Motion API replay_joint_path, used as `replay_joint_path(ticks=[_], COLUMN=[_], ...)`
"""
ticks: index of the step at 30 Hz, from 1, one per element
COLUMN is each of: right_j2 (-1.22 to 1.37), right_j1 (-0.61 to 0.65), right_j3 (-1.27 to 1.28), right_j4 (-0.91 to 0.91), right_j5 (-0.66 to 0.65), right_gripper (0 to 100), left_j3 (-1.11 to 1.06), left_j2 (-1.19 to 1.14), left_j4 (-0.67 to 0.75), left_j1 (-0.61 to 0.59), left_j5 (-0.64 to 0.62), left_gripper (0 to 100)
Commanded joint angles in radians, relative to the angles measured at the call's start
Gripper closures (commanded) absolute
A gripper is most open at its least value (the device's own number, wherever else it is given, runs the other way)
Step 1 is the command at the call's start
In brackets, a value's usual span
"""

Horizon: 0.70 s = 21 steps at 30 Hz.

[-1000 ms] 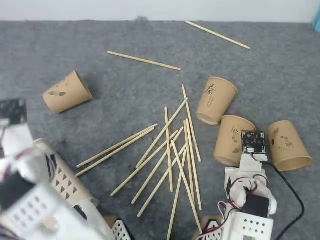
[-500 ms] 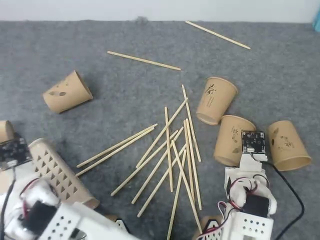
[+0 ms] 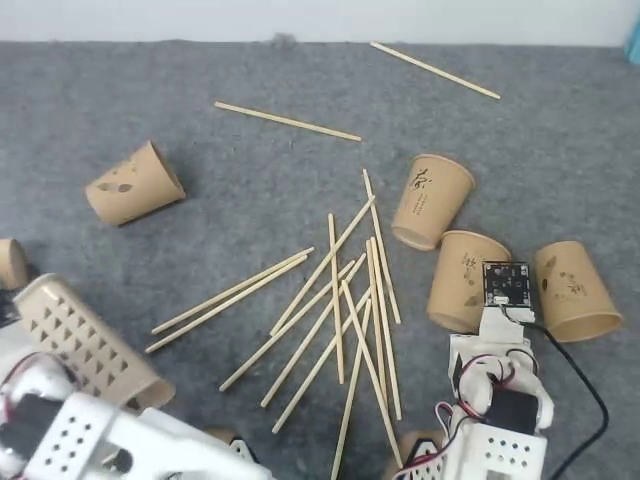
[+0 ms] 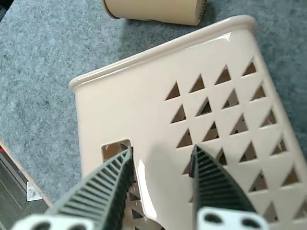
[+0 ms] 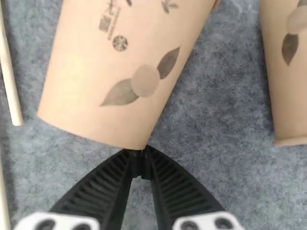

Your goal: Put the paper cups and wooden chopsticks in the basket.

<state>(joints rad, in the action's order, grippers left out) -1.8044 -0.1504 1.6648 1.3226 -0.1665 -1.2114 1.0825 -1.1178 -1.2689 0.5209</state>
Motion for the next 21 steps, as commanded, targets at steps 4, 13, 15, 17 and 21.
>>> replay_joint_path(ticks=[4, 13, 15, 17, 21], right_j2=[-0.013, -0.013, -0.013, -0.013, -0.013], right_j1=[-0.013, -0.013, -0.013, -0.013, -0.013], right_j3=[0.018, 0.018, 0.018, 0.018, 0.018], right_j4=[-0.013, -0.013, -0.013, -0.013, -0.013], right_j5=[-0.012, -0.012, -0.012, -0.012, -0.012], right_gripper=[99.1, 99.1, 99.1, 99.1, 99.1], left_j3=[-0.045, -0.022, 0.018, 0.074, 0.202], left_j2=[-0.275, -0.41, -0.434, -0.46, -0.494], left_j4=[0.157, 0.376, 0.394, 0.381, 0.241], left_j1=[0.034, 0.207, 0.215, 0.216, 0.209], left_j5=[-0.069, -0.233, -0.267, -0.287, -0.282], left_gripper=[82, 82, 82, 82, 77])
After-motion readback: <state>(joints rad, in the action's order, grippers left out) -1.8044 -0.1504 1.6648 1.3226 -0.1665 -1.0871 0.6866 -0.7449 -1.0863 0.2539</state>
